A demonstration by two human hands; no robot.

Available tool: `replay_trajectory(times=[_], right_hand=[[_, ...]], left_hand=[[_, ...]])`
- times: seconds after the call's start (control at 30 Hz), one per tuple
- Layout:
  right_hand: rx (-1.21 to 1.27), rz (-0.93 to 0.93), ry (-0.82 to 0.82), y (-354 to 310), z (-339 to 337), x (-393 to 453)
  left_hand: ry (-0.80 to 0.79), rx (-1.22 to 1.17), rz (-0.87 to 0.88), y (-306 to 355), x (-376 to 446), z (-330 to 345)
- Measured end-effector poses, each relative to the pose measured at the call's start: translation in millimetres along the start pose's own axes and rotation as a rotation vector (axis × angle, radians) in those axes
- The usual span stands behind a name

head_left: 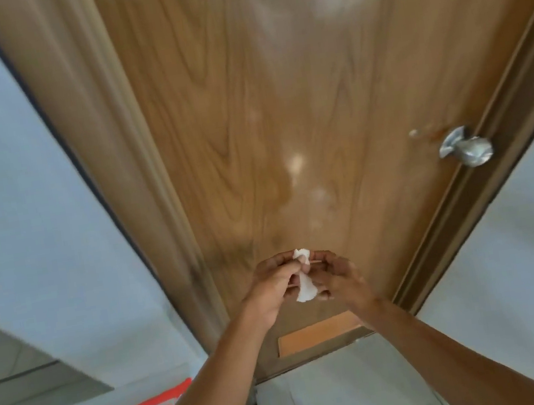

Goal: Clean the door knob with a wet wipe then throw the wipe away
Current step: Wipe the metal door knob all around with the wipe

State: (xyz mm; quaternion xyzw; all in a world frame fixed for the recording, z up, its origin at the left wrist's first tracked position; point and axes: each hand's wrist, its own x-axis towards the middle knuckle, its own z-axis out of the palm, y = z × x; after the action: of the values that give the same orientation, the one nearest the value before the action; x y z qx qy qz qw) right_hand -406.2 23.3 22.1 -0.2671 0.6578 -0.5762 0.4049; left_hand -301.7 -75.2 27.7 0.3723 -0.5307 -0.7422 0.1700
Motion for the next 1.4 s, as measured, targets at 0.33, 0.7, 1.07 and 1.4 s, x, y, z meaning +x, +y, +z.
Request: replay_trajectory(times=[0.33, 0.7, 1.07, 1.4], right_hand=[[-0.028, 0.005, 0.167, -31, -80, 12], [0.133, -0.139, 0.413, -50, -165, 10], [0.083, -0.217, 0.357, -53, -260, 1], [0.401, -0.278, 0.417, -52, -310, 10]], left_hand=[[-0.060, 0.394, 0.223, 41, 35, 69], [-0.162, 0.215, 0.208, 65, 61, 170], [-0.198, 0.382, 0.334, 52, 86, 264], [-0.146, 0.183, 0.315, 50, 92, 325]])
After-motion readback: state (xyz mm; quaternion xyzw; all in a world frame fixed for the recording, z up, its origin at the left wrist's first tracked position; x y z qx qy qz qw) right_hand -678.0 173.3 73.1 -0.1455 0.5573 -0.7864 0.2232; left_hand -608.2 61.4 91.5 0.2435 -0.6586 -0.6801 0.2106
